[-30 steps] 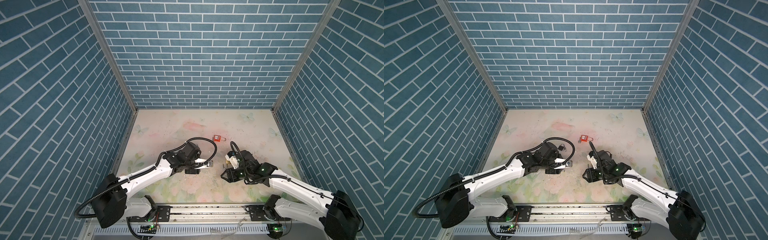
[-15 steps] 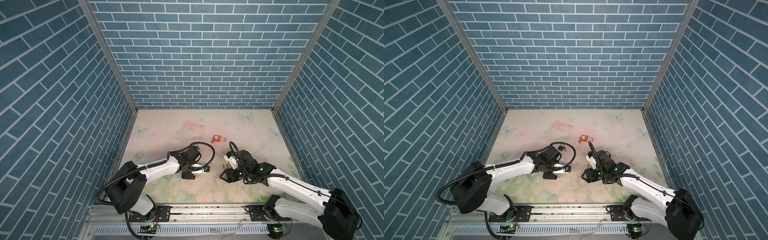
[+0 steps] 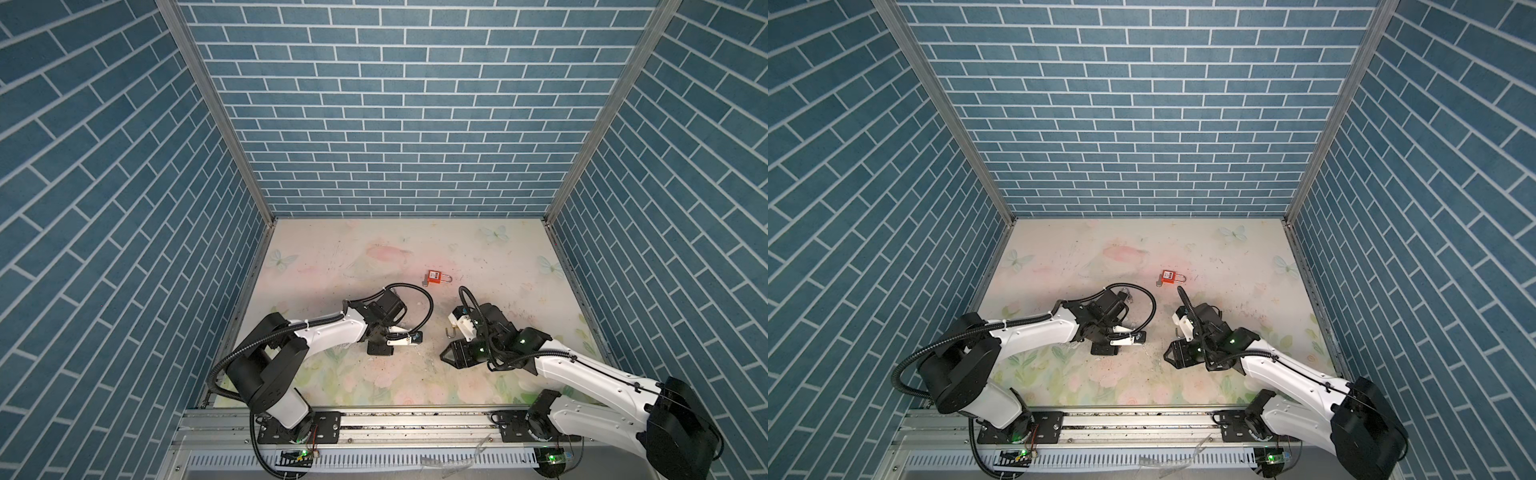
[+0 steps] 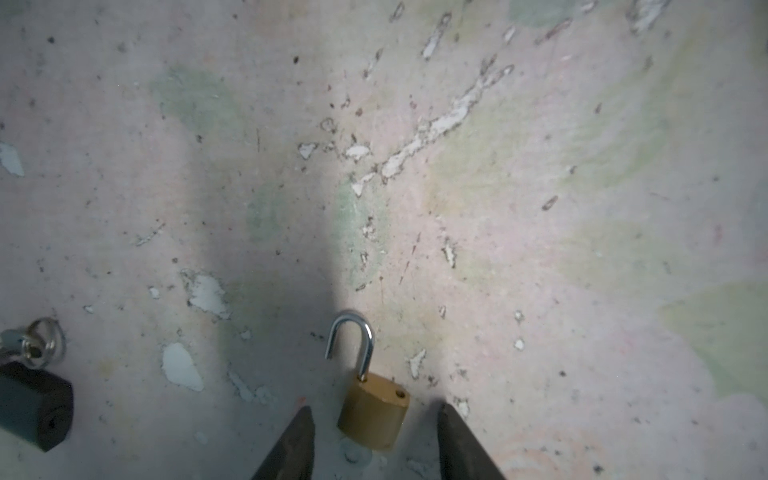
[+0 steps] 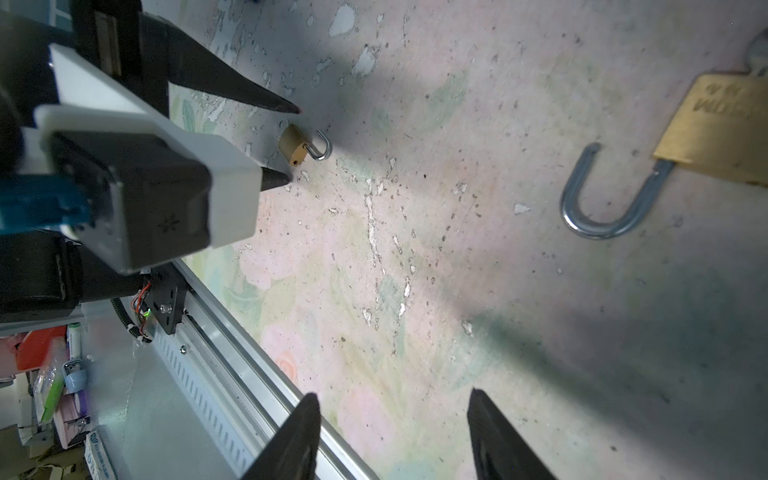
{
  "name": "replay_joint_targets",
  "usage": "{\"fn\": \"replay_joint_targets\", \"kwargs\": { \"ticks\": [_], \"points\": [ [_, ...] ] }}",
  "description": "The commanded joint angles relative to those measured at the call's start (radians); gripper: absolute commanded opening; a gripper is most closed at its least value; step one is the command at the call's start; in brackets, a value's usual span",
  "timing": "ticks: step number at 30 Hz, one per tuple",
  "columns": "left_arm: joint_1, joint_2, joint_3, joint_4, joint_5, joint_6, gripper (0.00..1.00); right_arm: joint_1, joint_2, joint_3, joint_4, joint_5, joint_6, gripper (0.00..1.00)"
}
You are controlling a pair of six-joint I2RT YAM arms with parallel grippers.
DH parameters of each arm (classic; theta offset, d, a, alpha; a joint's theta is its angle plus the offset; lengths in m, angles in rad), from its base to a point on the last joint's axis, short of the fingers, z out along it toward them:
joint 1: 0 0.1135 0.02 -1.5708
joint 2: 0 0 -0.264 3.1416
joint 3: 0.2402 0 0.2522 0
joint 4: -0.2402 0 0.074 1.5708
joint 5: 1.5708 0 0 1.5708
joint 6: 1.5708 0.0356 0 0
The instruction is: Lock with the key
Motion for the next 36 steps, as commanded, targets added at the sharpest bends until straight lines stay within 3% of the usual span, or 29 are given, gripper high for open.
{"fn": "replay_joint_targets", "kwargs": {
  "ticks": [1,9,28,36],
  "points": [
    [0.011,0.023,0.014,-0.009,0.023,0.021,0.44,-0.004,-0.019,-0.010,0.004,-0.006,0.017,0.58],
    [0.028,0.041,0.025,-0.032,0.053,0.016,0.33,-0.004,-0.021,-0.012,0.005,-0.005,0.021,0.58],
    [0.044,0.078,0.049,-0.108,0.120,-0.045,0.35,-0.005,-0.032,-0.027,0.014,0.004,0.021,0.58],
    [0.046,0.070,0.033,-0.098,0.108,-0.054,0.28,-0.012,-0.027,-0.028,0.019,0.005,0.018,0.58]
  ]
}}
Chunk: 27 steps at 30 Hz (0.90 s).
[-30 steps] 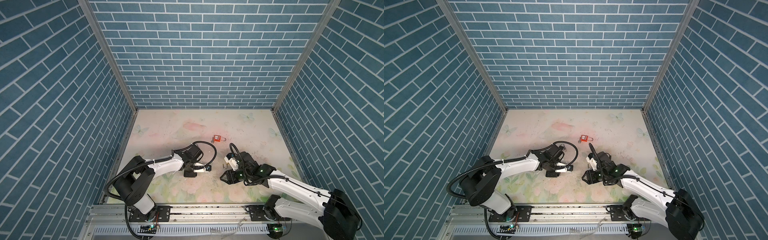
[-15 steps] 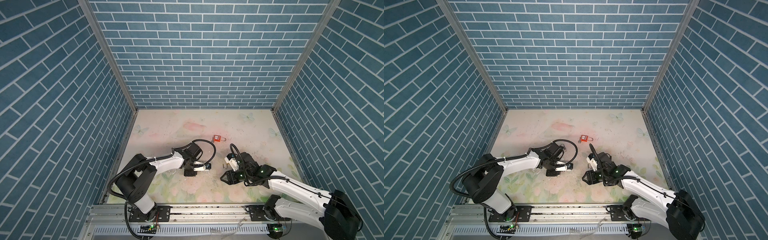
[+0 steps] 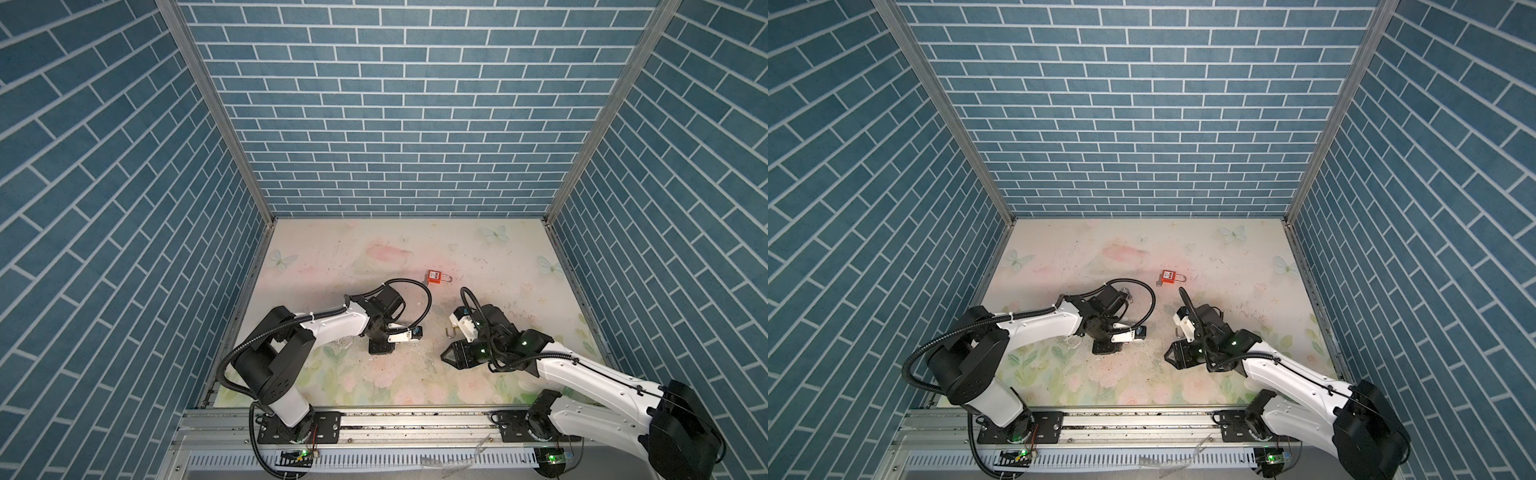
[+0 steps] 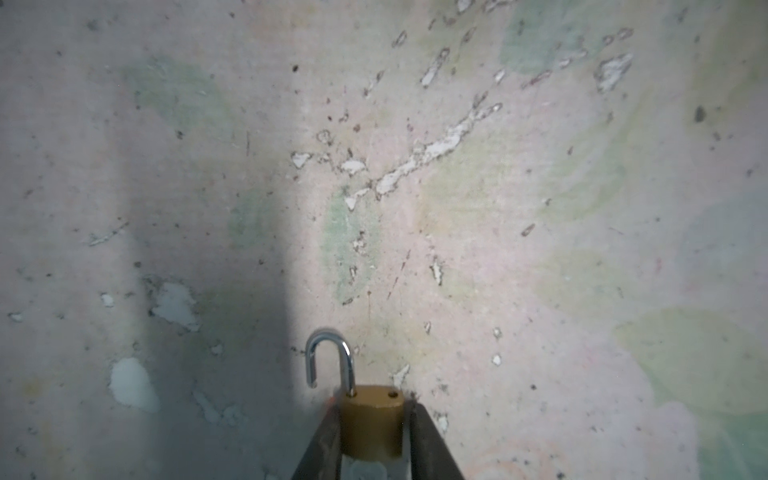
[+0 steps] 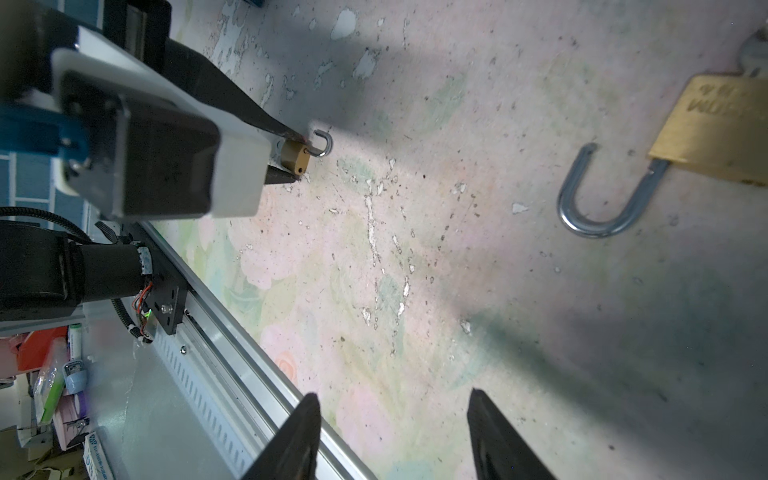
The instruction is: Lock with the key
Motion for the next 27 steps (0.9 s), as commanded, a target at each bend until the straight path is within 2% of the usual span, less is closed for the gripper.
{"fn": "replay_joint_targets", "kwargs": {
  "ticks": [1,8,13,17,24,27],
  "points": [
    [0.005,0.016,-0.017,-0.031,-0.003,0.005,0.26,-0.006,-0.007,-0.014,0.009,0.004,0.019,0.58],
    [0.005,0.005,-0.027,0.028,-0.025,-0.007,0.14,-0.009,-0.002,-0.001,0.002,0.006,0.015,0.58],
    [0.004,-0.031,-0.033,0.080,0.006,-0.062,0.04,-0.011,-0.021,0.021,-0.014,0.027,0.018,0.58],
    [-0.006,-0.123,-0.058,0.135,0.056,-0.112,0.03,-0.014,-0.080,0.062,-0.031,0.079,0.012,0.57],
    [-0.074,-0.335,-0.110,0.257,0.054,-0.159,0.04,-0.037,-0.242,0.156,-0.006,0.201,-0.030,0.58],
    [-0.108,-0.392,-0.120,0.311,0.049,-0.154,0.04,-0.081,-0.238,0.226,-0.031,0.196,-0.047,0.60]
  ]
}}
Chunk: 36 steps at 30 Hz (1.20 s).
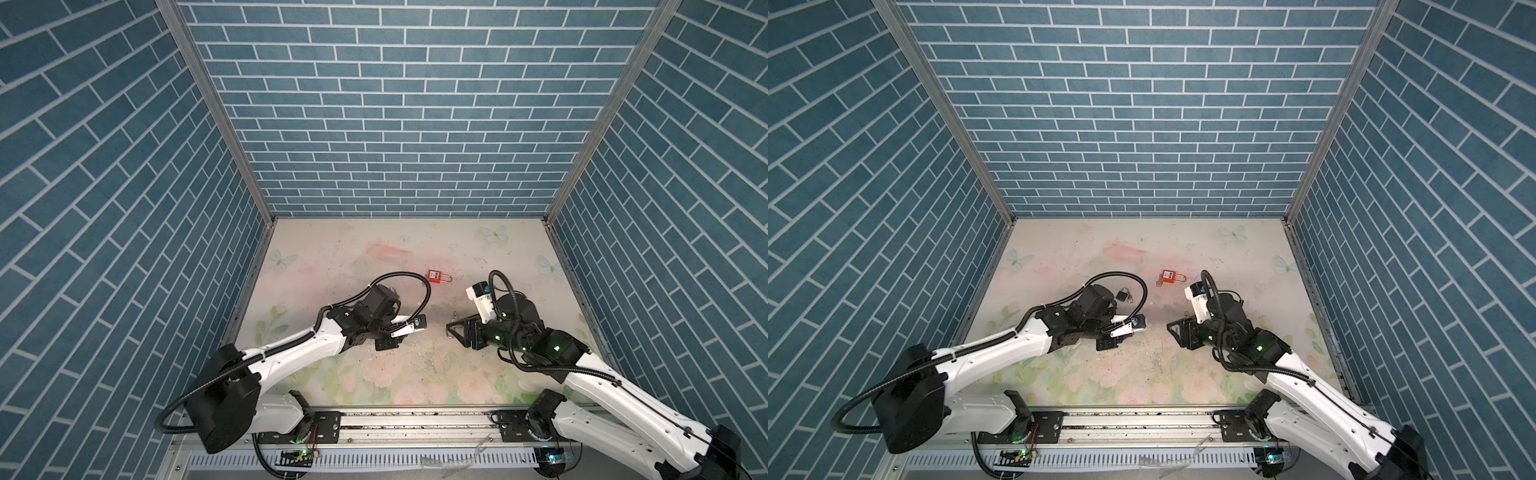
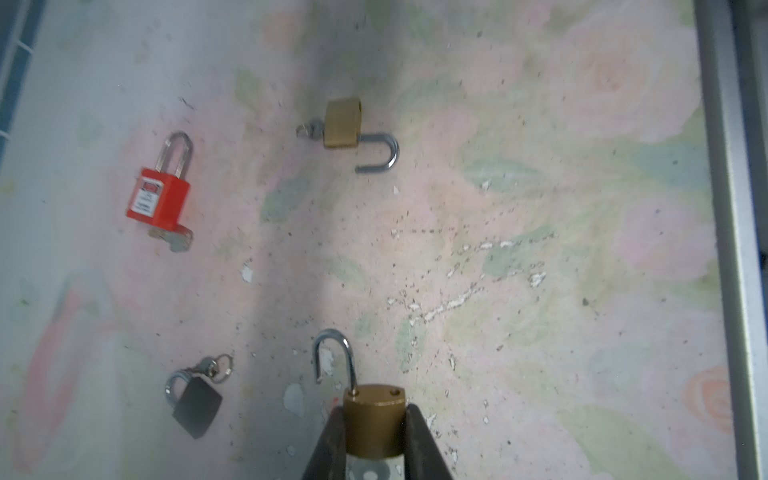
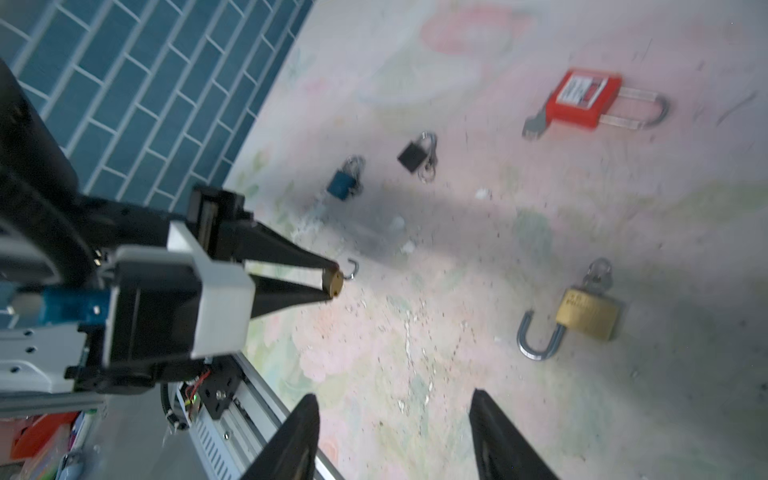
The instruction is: Lock with the key
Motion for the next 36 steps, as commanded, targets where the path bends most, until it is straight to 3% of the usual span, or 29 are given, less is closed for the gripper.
{"fn": "replay_joint_targets", "kwargs": {
  "ticks": [1,8,14,23,30,36],
  "points": [
    [-0.033,-0.047,-0.018,0.092,0.017,-0.005,0.04,-0.047,0.010,0.082,-0.020,0.028,-0.040,0.61],
    [-0.111,-0.105,-0.019,0.231,-0.002,0.033,0.05,-0.087,0.194,0.235,-0.102,-0.096,-0.087,0.61],
    [-0.118,-0.091,-0.037,0.332,0.020,0.057,0.06,-0.076,0.274,0.268,-0.082,-0.182,-0.090,0.59],
    [-0.117,-0.047,-0.013,0.334,0.057,0.099,0.06,0.015,0.291,0.251,-0.127,-0.110,-0.084,0.58],
    [-0.118,-0.046,0.005,0.326,0.061,0.108,0.06,0.018,0.288,0.221,-0.135,-0.033,-0.070,0.57],
    [-0.118,-0.063,0.010,0.337,0.045,0.096,0.06,0.018,0.310,0.209,-0.159,-0.044,-0.085,0.56]
  ]
}}
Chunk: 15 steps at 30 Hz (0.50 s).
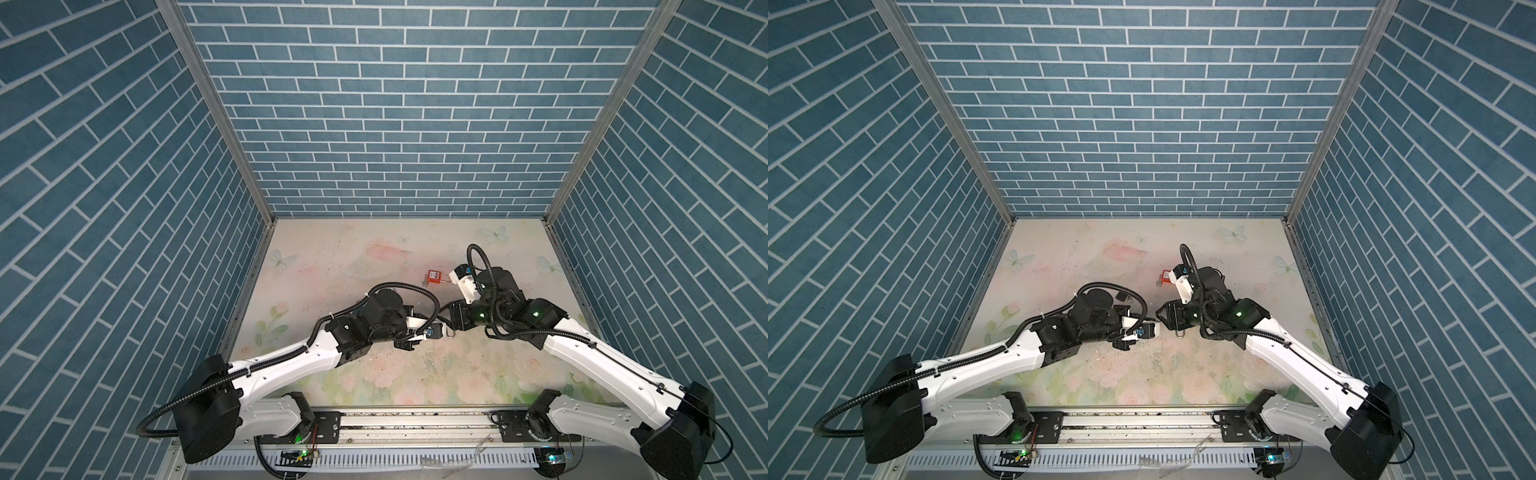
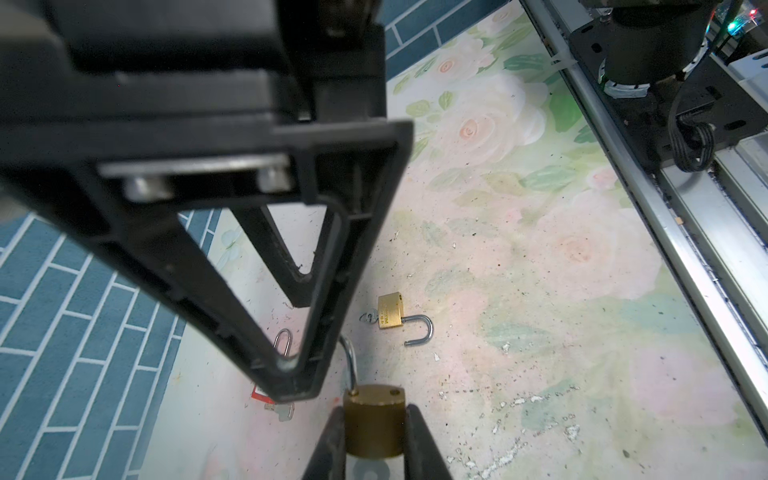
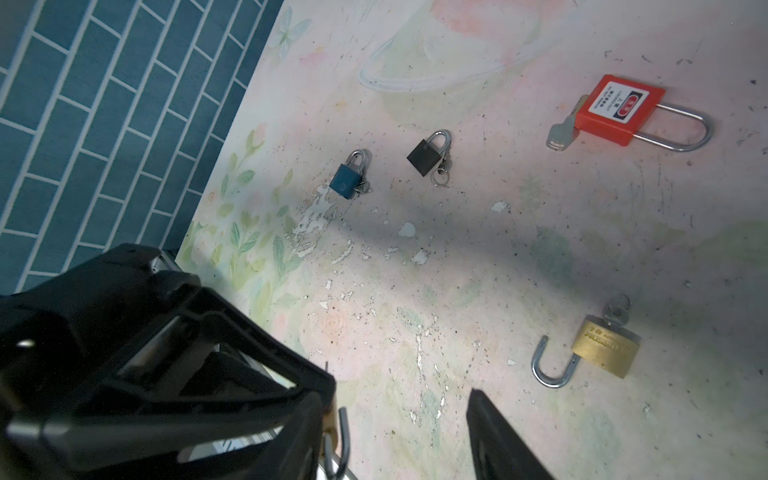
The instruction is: Lock with the key
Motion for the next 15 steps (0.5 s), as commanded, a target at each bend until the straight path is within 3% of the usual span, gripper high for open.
{"fn": "replay_joint_targets", "kwargs": {
  "ticks": [1,15],
  "points": [
    [-0.005,-0.017,0.032,0.025,0.005,0.011,0.06,0.002,0.002,-0.024,-0.035,0.016,-0.033,0.56],
    [-0.003,-0.012,0.045,0.022,-0.002,0.003,0.06,-0.015,-0.082,-0.049,-0.038,0.044,0.000,0.55]
  ]
}}
